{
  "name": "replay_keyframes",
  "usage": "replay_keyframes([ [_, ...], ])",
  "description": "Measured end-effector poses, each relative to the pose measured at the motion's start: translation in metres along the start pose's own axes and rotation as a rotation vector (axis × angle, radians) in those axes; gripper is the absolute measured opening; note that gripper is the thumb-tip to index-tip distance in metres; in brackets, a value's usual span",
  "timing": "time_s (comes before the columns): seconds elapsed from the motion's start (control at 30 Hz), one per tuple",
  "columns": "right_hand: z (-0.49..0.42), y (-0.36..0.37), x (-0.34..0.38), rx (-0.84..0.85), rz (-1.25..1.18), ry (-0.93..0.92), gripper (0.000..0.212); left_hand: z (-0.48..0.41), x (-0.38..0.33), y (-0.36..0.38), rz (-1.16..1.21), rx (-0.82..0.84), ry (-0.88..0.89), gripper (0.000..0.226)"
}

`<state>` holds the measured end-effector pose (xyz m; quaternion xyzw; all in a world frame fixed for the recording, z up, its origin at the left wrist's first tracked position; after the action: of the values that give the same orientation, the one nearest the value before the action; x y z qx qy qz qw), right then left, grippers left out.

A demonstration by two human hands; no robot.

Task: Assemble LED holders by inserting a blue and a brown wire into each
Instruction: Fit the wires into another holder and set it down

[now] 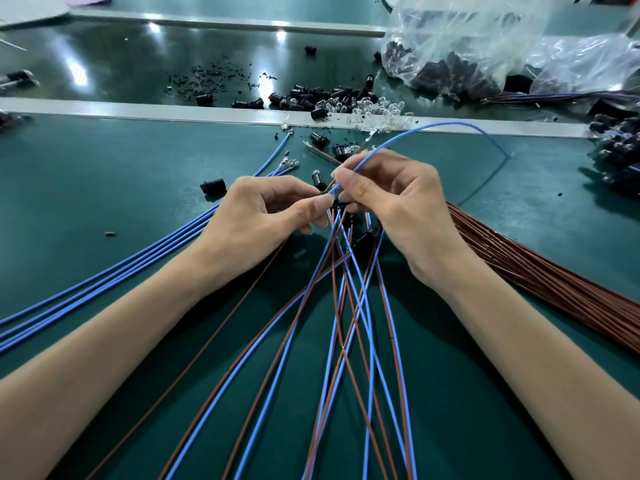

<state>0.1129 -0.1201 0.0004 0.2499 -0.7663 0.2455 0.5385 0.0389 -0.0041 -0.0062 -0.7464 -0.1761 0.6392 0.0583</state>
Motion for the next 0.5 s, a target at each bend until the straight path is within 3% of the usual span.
replay_keyframes([
  [0.1, -0.0014, -0.0008, -0.0011, 0.000, 0.116, -0.006, 0.013, -0.0004, 0.0015, -0.0012, -0.025, 0.001, -0.013, 0.017],
  [0.27, -0.0004, 0.0005, -0.0014, 0.071, 0.064, 0.010, 0.003, -0.0009, 0.0029, 0.0001, -0.044, 0.045, -0.024, 0.023],
  [0.5, -0.0015, -0.0081, 0.0046, -0.053, 0.047, -0.043, 0.016, -0.0006, 0.0040, -0.0025, 0.035, -0.006, -0.022, 0.025],
])
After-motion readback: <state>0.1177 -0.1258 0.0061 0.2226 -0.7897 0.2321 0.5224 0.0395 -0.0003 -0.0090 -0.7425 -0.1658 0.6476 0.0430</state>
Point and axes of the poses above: each hand's wrist, its own z-axis away from the middle knuckle, its own y-axis out of the palm, x = y × z, the point moved 8 cm from there along -z, towards the middle knuckle, and after that the axes turned 6 degrees about x, right-handed, at the moved point
